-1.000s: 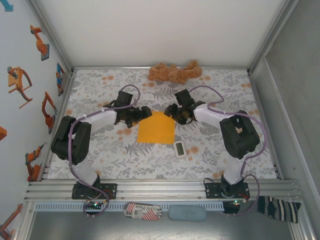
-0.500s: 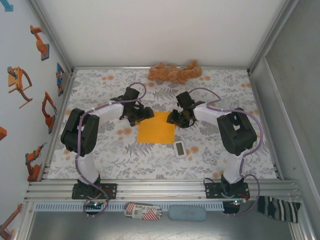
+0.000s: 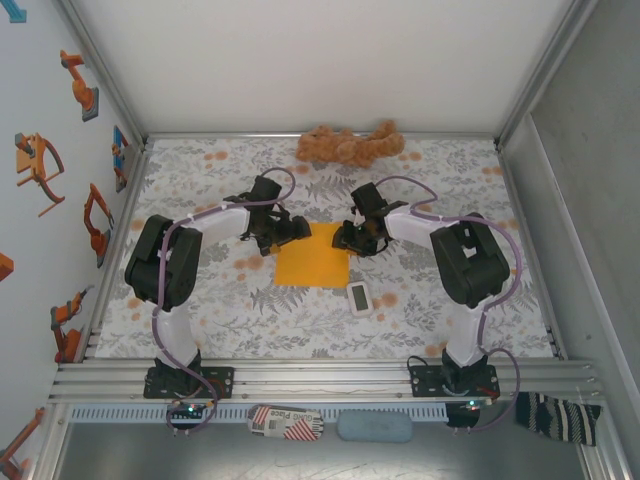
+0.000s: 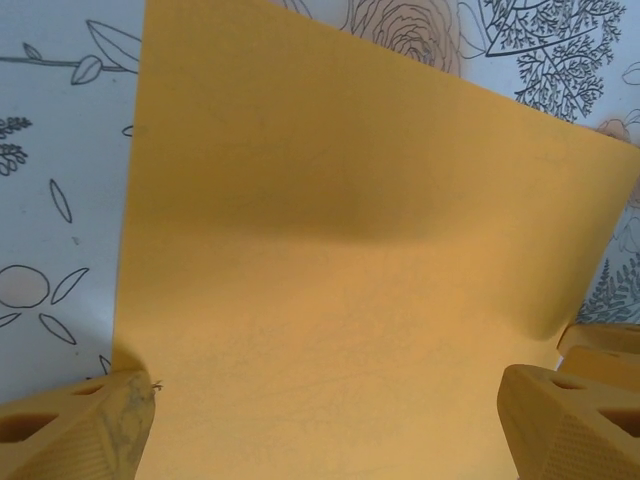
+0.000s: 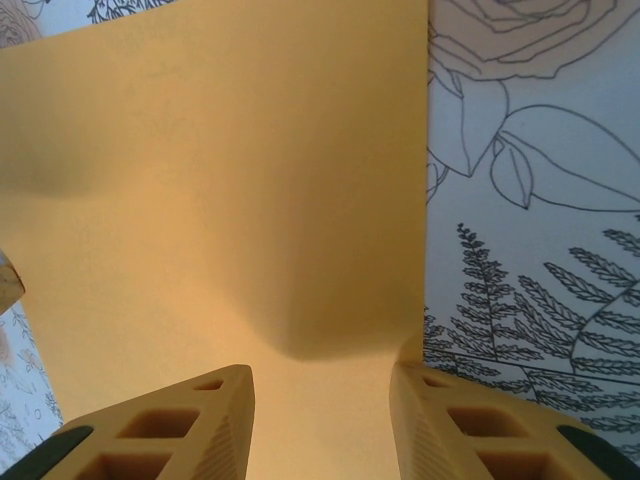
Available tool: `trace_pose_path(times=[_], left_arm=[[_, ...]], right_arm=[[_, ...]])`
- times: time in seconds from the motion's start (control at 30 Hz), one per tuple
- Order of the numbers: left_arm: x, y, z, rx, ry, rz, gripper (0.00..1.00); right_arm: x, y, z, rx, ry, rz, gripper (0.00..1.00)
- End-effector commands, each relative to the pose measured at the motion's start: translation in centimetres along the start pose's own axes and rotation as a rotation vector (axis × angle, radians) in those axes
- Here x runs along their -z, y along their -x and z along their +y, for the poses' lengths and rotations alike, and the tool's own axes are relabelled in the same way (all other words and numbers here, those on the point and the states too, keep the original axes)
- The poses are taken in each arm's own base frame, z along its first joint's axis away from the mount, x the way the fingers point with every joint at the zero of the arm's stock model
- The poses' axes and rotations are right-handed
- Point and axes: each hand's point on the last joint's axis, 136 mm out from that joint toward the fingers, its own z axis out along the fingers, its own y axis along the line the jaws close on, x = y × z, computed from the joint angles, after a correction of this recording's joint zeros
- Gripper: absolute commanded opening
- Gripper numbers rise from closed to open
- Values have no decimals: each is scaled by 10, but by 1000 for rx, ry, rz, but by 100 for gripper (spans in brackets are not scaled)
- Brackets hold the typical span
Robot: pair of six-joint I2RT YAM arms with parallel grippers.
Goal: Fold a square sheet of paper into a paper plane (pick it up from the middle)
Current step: First fold in half a square sheet of paper at the center of the table.
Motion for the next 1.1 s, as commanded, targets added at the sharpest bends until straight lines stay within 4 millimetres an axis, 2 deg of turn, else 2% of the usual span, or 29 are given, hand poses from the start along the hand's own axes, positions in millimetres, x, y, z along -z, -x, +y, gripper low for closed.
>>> trace_pose_path(times=[0.0,0.27,0.33,0.7,0.9,1.07], left_arm=[[-6,-7,10,18,33,25,91],[-4,-5,5,31,-27,0,99],[-2,-4,4,38,-55,-15,96],[12,0,-1,-15,-96,-62,96],[7,-4,5,-33,-55,-40,99],[5,-7,3,-68,-35,-26,100]], right_arm=[[-11,-4,-7,3,-25,36,40],[-19,2,5,7,30,42,40],[-22,4,9,7,47,42,40],[-41,1,32,17,106,77,38],[-47,0,43,12,144,88,37],[-50,-3,42,6,139,96,37]])
